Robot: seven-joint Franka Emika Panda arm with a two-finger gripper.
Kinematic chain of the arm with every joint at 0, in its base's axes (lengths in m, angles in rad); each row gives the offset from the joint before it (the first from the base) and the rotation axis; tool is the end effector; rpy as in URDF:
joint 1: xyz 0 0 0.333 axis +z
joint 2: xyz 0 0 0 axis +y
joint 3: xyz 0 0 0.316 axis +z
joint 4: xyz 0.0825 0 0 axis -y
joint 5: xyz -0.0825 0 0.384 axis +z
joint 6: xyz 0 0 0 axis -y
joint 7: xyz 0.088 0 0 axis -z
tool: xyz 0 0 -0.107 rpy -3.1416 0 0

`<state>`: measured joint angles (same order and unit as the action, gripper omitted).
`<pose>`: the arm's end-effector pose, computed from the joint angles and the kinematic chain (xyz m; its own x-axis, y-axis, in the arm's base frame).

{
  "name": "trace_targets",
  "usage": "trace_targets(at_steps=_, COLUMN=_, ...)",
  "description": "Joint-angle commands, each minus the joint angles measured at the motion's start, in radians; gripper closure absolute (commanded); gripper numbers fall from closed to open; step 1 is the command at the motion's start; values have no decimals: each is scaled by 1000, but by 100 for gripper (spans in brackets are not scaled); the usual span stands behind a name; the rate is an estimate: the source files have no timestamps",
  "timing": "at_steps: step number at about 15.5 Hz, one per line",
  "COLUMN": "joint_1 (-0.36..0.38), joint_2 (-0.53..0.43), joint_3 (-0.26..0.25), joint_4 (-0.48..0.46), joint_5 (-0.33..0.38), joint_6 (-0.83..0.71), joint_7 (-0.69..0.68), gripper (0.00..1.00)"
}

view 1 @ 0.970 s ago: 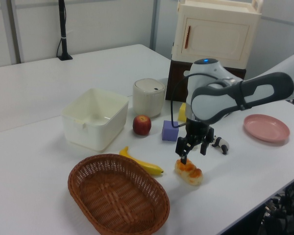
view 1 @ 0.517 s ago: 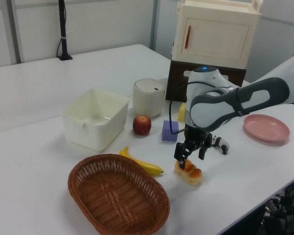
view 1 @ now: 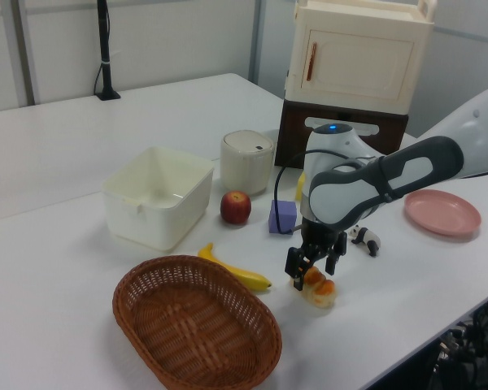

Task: Put the bread in the basket
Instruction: 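Move the gripper over the bread roll and lower it, then close the gripper on the bread roll and lift it, then carry the bread roll over the wicker basket and release it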

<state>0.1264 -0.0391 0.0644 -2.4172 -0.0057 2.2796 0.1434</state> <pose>0.4637 0.0894 0.3164 0.9941 0.0499 -0.0965 0.0521 -0.9984 0.0205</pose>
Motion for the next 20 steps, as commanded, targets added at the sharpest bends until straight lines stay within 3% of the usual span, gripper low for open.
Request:
trace_targets(at_steps=1, joint_1=16, joint_2=13, joint_3=-5, joint_4=-8, joint_5=-10, joint_6=46, joint_7=15, gripper=0)
trace_targets(at_steps=2, joint_1=16, joint_2=19, joint_3=-5, joint_4=-8, joint_5=-10, joint_6=54, joint_7=15, gripper=2)
trace_targets(at_steps=3, joint_1=16, joint_2=19, joint_3=-5, joint_4=-8, joint_5=-11, joint_6=54, joint_7=15, gripper=22)
trace_targets(at_steps=4, joint_1=16, joint_2=18, joint_3=-6, joint_4=-8, joint_5=-10, joint_6=54, joint_7=16, gripper=52)
trace_targets(at_steps=5, joint_1=15, joint_2=18, joint_3=-5, joint_4=-5, joint_5=-10, joint_6=52, joint_7=25, gripper=66)
trace_targets(at_steps=12, joint_1=10, joint_2=-14, joint_3=-6, joint_4=30, joint_5=-10, joint_6=35, joint_7=73, gripper=67)
trace_targets(at_steps=14, joint_1=1, joint_2=-51, joint_3=-6, joint_4=96, joint_5=-10, joint_6=-32, joint_7=73, gripper=67)
trace_targets(at_steps=18, joint_1=-16, joint_2=-54, joint_3=-6, joint_4=321, joint_5=-8, joint_6=-273, joint_7=73, gripper=67)
trace_targets(at_steps=20, joint_1=-5, joint_2=-51, joint_3=-5, joint_4=365, joint_5=-4, joint_6=-299, joint_7=74, gripper=67)
